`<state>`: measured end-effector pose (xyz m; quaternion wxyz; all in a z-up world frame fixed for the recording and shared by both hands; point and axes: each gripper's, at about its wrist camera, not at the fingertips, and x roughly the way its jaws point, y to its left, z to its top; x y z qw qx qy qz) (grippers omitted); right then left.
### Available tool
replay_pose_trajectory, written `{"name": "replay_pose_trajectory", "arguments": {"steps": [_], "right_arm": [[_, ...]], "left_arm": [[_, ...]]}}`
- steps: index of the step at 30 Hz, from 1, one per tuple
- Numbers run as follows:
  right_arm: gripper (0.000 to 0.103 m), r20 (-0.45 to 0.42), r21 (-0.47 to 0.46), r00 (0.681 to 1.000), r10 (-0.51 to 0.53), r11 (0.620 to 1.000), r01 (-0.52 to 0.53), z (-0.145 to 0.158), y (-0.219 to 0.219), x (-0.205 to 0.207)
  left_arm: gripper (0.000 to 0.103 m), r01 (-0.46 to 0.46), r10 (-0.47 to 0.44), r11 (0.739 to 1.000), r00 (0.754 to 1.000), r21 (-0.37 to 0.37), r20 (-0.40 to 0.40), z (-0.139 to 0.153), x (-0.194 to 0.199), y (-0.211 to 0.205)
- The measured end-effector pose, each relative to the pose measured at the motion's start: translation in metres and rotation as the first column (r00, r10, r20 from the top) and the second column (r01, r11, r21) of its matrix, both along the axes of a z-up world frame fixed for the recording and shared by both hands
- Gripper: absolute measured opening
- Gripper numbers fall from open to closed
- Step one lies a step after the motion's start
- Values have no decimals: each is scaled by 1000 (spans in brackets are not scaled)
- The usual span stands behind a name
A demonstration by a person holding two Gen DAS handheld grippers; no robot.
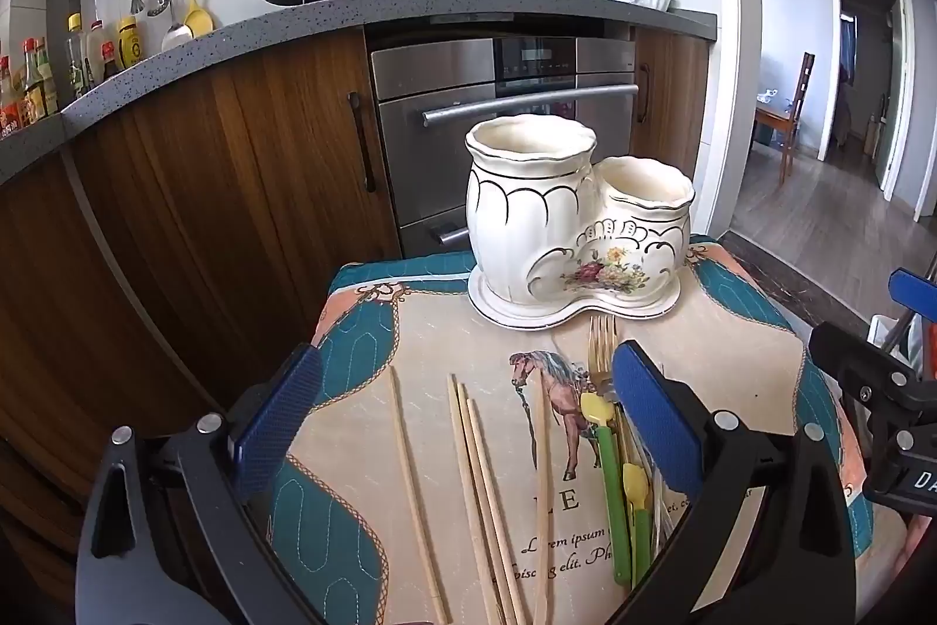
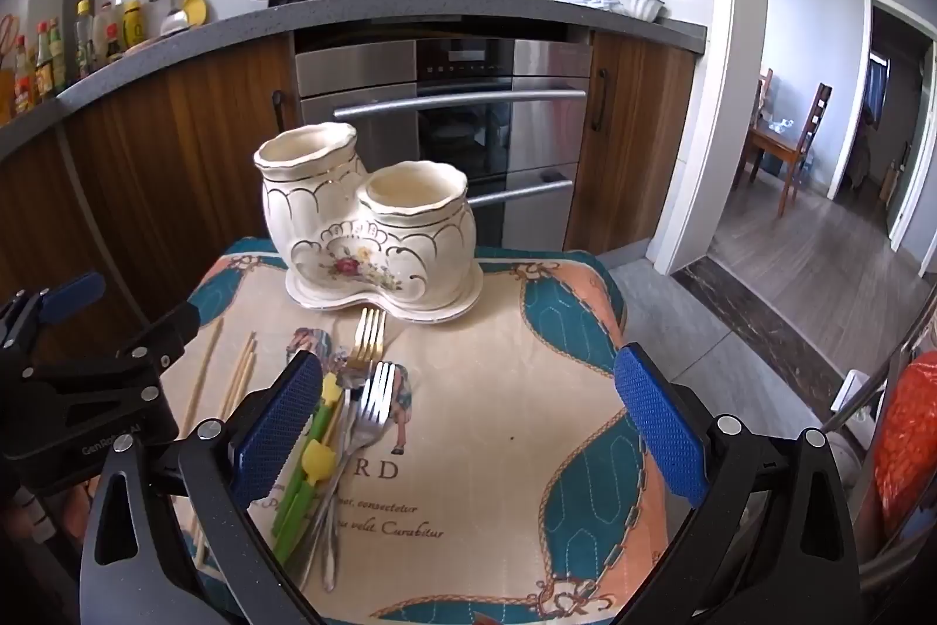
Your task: Organize utensils
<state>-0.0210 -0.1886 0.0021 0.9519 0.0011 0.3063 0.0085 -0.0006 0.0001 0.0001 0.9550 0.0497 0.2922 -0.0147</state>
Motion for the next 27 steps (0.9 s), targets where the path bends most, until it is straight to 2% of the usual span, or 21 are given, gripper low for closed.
{"name": "replay_pose_trajectory", "arguments": {"steps": [27], "right_arm": [[99, 2, 0, 1000, -1, 1000, 1, -1, 0, 0]], "left_arm": [[98, -2, 2, 1000, 1000, 0, -17, -4, 3, 0]]}}
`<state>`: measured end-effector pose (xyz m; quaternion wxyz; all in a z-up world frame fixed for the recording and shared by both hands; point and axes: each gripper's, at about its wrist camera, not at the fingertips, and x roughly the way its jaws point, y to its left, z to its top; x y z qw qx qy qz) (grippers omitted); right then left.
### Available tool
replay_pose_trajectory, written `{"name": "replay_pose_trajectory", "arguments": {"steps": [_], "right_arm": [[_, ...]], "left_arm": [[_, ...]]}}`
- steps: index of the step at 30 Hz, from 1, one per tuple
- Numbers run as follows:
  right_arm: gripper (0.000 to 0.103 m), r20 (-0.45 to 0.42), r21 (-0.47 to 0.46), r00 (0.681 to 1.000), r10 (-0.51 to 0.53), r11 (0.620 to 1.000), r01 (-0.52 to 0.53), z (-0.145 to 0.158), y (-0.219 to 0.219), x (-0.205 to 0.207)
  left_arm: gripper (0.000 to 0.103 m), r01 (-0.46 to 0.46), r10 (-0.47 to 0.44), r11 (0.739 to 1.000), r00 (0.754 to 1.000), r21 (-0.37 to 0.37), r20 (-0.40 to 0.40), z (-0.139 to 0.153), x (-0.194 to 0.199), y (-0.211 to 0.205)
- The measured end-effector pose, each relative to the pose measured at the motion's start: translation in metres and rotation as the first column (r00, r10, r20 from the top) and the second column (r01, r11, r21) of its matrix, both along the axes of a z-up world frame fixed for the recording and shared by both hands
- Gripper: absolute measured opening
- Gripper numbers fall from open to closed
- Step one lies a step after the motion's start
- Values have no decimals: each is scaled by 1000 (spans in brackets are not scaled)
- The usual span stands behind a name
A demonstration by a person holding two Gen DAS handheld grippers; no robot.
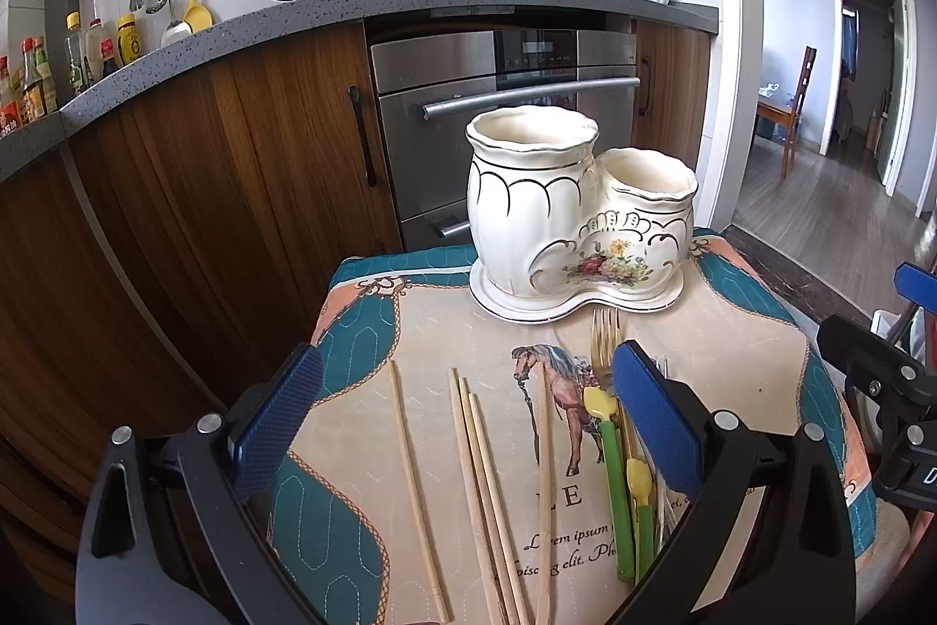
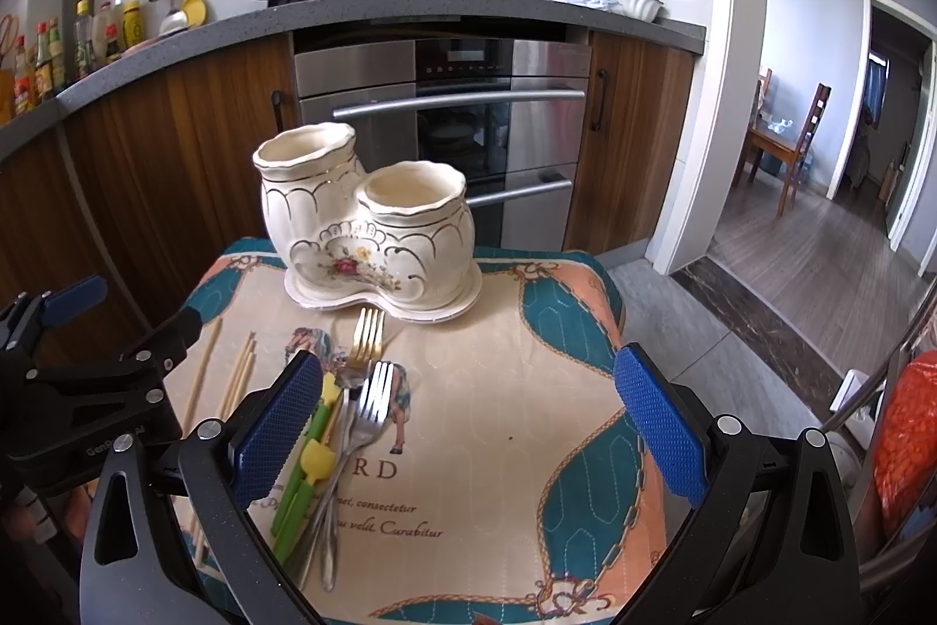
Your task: Organize utensils
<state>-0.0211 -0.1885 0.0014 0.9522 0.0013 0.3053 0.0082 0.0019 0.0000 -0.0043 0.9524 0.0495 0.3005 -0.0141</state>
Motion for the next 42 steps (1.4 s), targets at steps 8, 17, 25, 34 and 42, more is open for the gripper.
{"name": "replay_pose_trajectory", "arguments": {"steps": [8, 17, 25, 34, 42], "right_arm": [[99, 1, -1, 1000, 1, 1000, -1, 0, 0, 0], [99, 0, -2, 1000, 0, 1000, 0, -1, 0, 0], [99, 0, 0, 1000, 1, 1000, -1, -1, 0, 1], [99, -1, 1, 1000, 0, 1000, 0, -1, 0, 1], [99, 3, 8, 1000, 6, 1000, -6, 4, -1, 0]], "left_arm": [[98, -2, 2, 1000, 1000, 5, -2, 0, 1, -1], [98, 2, -2, 1000, 1000, 7, -4, 0, 0, 0], [98, 1, -1, 1000, 1000, 6, -6, -1, 2, 2], [98, 3, -3, 1000, 1000, 8, -10, -3, 3, 0], [98, -2, 2, 1000, 1000, 13, -7, -3, 1, 0]]}}
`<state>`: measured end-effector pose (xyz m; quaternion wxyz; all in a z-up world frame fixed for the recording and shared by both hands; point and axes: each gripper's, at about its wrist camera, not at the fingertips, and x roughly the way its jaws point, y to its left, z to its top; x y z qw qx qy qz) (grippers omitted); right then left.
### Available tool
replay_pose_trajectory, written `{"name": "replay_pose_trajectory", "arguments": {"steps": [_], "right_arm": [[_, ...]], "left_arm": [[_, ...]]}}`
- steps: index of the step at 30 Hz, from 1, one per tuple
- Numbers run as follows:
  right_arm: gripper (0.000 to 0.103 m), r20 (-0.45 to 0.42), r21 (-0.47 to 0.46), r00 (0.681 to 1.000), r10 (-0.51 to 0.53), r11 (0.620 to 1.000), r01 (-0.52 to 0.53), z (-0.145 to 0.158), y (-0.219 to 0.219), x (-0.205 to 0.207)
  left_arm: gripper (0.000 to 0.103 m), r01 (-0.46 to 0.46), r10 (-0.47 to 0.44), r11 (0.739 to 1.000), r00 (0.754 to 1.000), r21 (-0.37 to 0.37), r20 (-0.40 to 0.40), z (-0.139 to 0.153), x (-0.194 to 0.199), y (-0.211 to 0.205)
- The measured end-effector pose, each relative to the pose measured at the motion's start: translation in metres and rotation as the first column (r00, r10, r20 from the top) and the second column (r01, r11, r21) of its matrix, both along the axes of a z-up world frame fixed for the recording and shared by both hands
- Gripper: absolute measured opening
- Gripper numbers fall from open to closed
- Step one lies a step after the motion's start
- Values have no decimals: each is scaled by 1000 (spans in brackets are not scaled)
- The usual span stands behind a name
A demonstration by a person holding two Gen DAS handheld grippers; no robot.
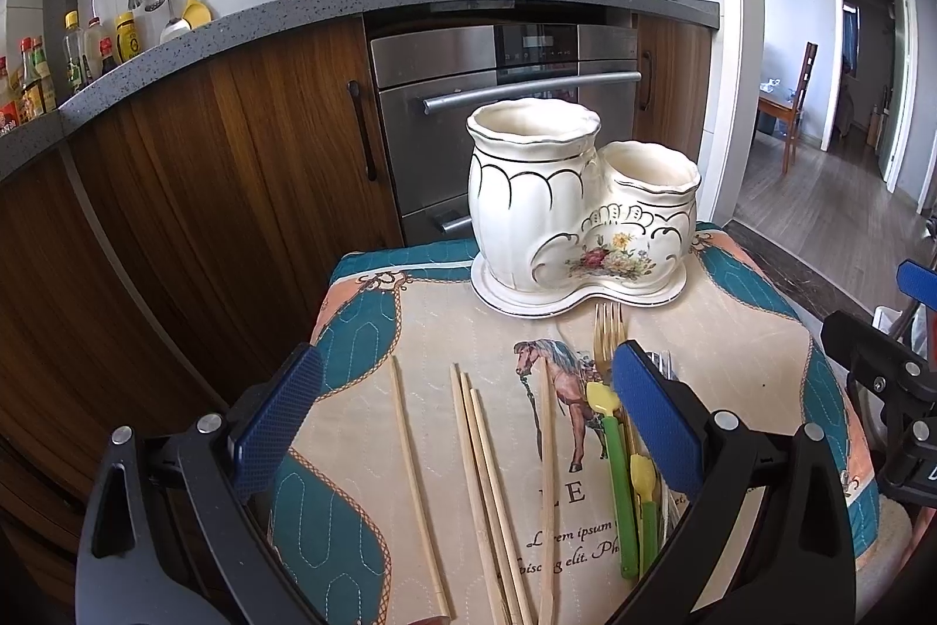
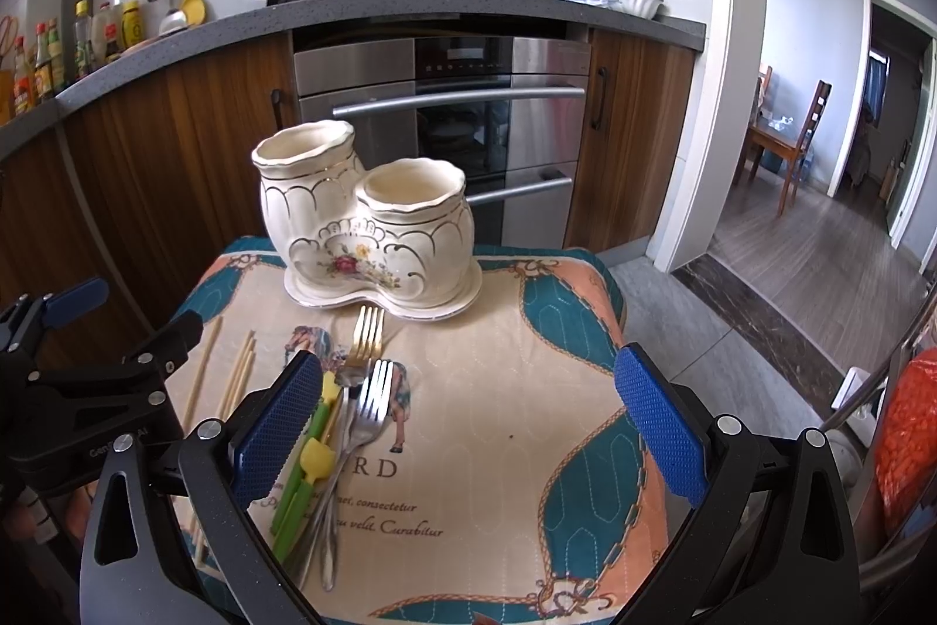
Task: Organize utensils
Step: 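Grasp a wooden chopstick with the left gripper while the right gripper grasps a silver fork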
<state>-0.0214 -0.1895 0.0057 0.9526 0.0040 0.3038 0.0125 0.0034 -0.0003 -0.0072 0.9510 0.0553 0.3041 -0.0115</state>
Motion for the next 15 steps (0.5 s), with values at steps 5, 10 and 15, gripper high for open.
{"name": "replay_pose_trajectory", "arguments": {"steps": [5, 10, 15], "right_arm": [[99, 41, 9, 998, 51, 999, -51, -7, -1, -2], [99, 14, 38, 999, 41, 998, -41, -18, -9, 7], [99, -24, 0, 998, 55, 998, -55, -37, -7, 15]], "left_arm": [[98, -25, 25, 1000, 1000, 1, 20, -2, 1, 4], [98, -9, 8, 1000, 1000, 28, 5, -7, 8, 8], [98, -1, 3, 998, 999, 65, -44, -25, 18, 12]]}}
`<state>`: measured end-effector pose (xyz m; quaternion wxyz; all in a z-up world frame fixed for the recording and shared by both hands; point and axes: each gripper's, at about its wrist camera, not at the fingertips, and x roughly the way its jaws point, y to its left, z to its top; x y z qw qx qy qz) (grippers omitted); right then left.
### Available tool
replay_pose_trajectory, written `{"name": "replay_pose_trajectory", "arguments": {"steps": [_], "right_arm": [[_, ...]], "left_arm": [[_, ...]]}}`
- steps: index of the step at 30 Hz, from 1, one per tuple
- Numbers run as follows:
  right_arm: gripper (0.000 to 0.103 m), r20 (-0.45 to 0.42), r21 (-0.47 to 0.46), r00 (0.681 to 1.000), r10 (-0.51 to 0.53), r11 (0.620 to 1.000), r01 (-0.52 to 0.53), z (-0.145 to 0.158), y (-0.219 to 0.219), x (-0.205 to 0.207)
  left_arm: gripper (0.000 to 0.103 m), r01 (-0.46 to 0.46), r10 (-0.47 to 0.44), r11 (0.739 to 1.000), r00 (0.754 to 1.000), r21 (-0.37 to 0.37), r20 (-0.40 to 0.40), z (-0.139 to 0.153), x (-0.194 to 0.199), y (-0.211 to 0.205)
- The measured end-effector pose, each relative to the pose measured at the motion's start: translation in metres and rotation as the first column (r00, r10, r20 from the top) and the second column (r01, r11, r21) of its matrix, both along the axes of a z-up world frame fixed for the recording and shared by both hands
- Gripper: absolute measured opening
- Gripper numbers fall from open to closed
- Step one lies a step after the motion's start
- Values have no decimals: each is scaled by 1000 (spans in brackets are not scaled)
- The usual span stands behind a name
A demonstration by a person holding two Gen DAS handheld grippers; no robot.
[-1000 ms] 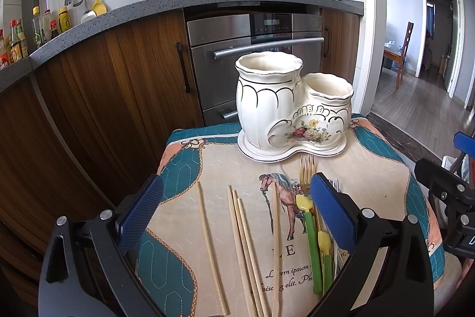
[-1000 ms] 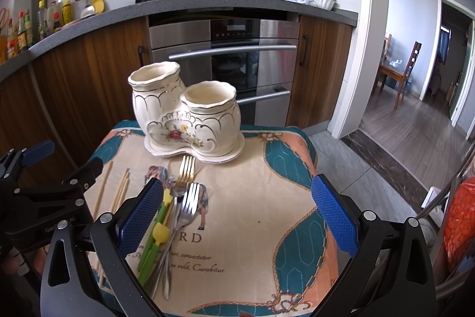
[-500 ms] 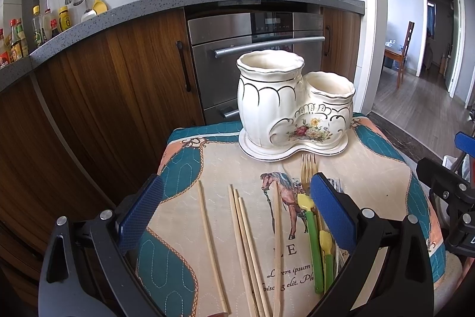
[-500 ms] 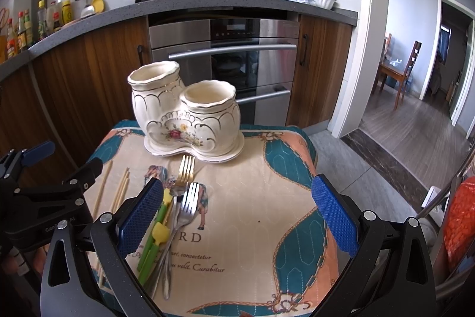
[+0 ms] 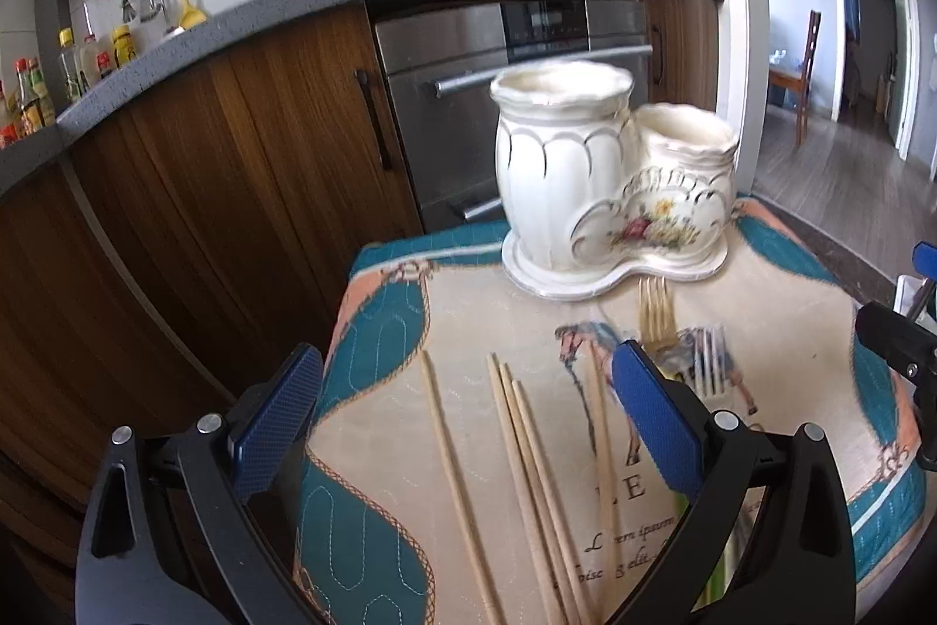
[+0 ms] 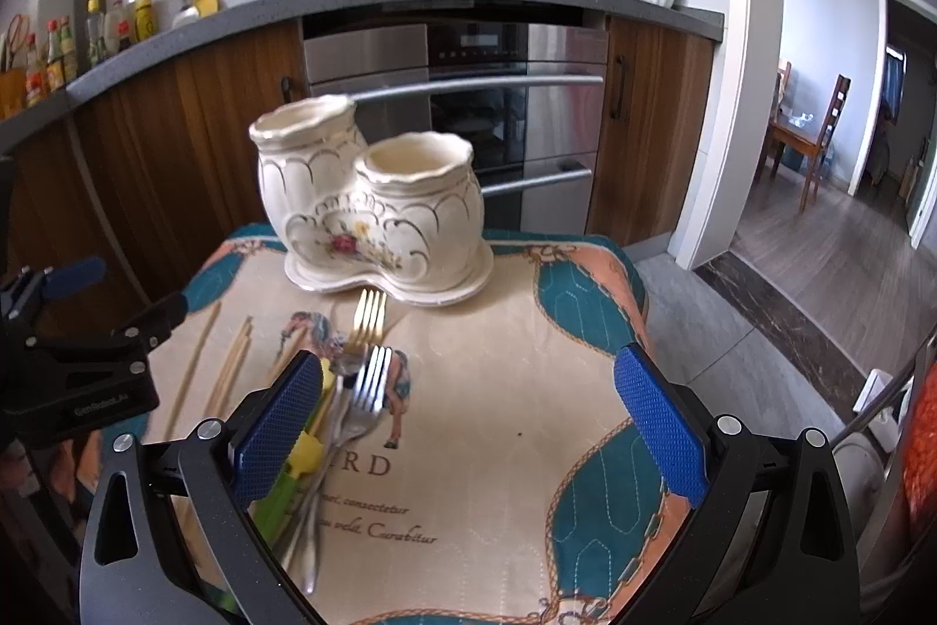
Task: Organize utensils
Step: 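Grasp a wooden chopstick with the left gripper while the right gripper grasps a silver fork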
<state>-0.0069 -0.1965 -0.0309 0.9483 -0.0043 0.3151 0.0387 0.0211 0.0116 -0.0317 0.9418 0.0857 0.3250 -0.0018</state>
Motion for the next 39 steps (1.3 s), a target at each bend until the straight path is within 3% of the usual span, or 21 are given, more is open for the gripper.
{"name": "replay_pose_trajectory", "arguments": {"steps": [3, 9, 12, 16, 24, 27, 31, 32, 39], "right_arm": [[99, -21, 3, 1000, 20, 1000, -20, -9, 0, 4], [98, -62, 17, 996, 68, 998, -67, -22, 5, 12], [97, -83, 18, 992, 99, 995, -98, -28, 11, 16], [94, -103, 29, 986, 132, 991, -129, -35, 20, 21], [66, -173, 55, 969, 174, 984, -167, -50, 29, 28], [61, -189, 54, 965, 180, 984, -172, -53, 32, 29], [53, -212, 71, 956, 201, 979, -190, -57, 38, 33], [50, -217, 76, 954, 209, 978, -197, -58, 41, 36], [22, -261, 97, 935, 240, 970, -222, -63, 61, 51]], "left_arm": [[98, -21, 18, 998, 999, -62, -46, -12, 6, 12], [97, -66, 56, 996, 987, -62, -152, -30, 14, 36], [84, -79, 75, 997, 982, -18, -172, -36, 14, 39], [63, -64, 56, 998, 973, -27, -225, -47, 16, 39], [31, -19, 1, 998, 959, -59, -284, -60, 20, 33], [28, -9, -8, 998, 956, -56, -295, -64, 20, 31], [17, 2, -20, 998, 951, -58, -308, -68, 21, 27], [12, 5, -24, 998, 948, -60, -317, -69, 25, 28], [6, 19, -37, 998, 945, -59, -324, -72, 24, 25]]}}
